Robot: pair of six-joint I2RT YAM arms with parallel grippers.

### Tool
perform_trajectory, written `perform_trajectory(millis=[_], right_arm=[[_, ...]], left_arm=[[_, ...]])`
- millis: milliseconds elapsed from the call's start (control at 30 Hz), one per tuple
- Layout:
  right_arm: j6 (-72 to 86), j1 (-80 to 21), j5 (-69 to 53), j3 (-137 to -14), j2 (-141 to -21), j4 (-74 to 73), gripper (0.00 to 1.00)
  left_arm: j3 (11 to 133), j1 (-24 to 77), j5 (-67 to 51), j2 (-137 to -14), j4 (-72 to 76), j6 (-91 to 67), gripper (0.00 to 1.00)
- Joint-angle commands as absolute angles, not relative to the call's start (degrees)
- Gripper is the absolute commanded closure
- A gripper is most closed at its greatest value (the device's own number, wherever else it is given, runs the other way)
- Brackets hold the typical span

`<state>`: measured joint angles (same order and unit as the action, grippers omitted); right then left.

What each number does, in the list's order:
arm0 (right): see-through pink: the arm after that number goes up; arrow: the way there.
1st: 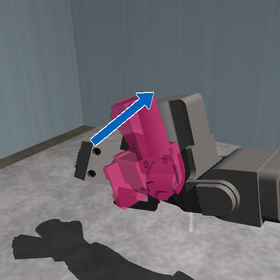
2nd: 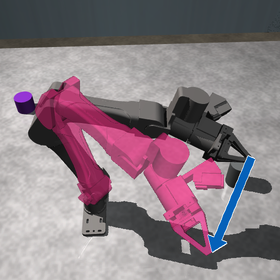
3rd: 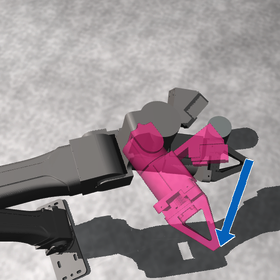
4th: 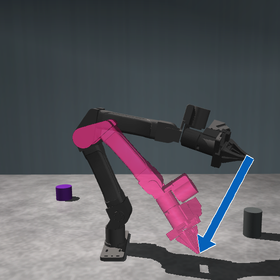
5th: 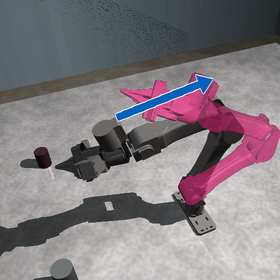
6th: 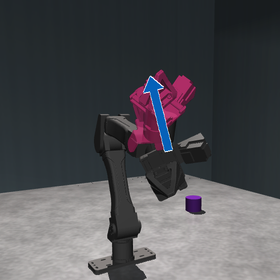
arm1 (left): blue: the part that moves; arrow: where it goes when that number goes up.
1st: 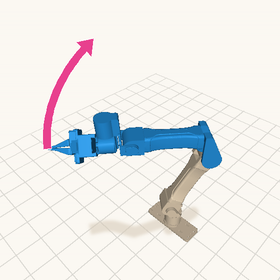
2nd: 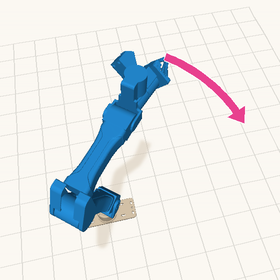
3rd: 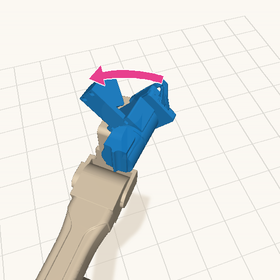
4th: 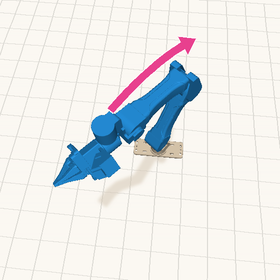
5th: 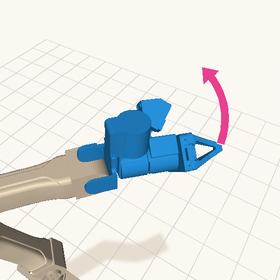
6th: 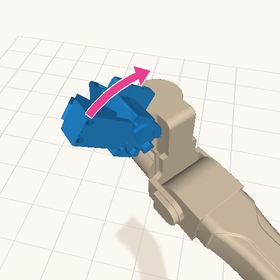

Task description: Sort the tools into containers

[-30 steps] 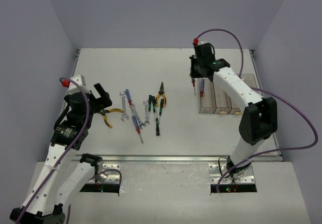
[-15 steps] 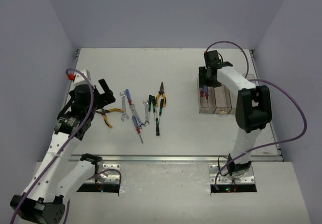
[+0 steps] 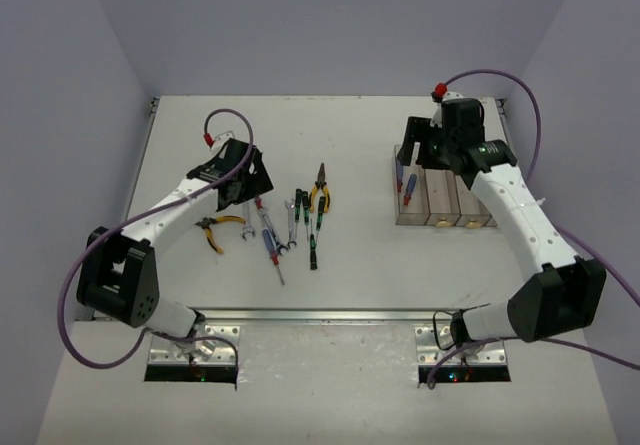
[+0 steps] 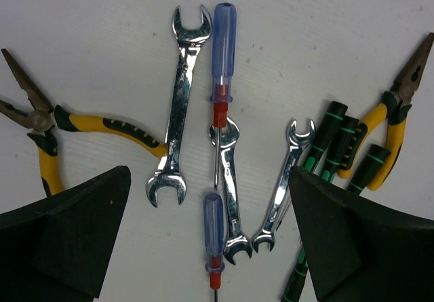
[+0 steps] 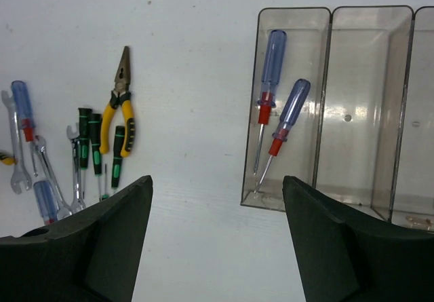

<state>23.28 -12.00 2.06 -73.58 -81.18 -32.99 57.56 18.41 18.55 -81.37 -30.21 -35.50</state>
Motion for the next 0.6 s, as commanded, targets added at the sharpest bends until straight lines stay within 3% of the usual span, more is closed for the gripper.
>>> perform_trajectory(millis=[0,167,233,333,567], right_arm=[[25.3,-12.22,-3.2,-69.77,-75.96,-31.38,0.22],[25.4,-12.22,-8.07,-65.36,-70.13,-29.19,0.22],[25.4,-12.22,-12.16,-61.86,-67.67,-27.06,0.25],[24.92,-12.22,-13.49,-59.94,-67.06,-27.16,0.27],[24.78,-12.17,-16.51,-57.66,-65.4,-26.68,0.29]], left_arm=[[62.34,18.37,22.31,-87.04,-26.65,-38.22,0.0],[65.33,18.37,21.95,-95.36,-24.51,-38.57,0.02],[68.99,18.45,21.14,-100.82,-24.35,-38.17,0.19],[71.41,18.37,21.05,-104.9,-24.3,-38.1,0.36],[73.16,18.37,22.45,-111.24,-24.04,-38.54,0.51]])
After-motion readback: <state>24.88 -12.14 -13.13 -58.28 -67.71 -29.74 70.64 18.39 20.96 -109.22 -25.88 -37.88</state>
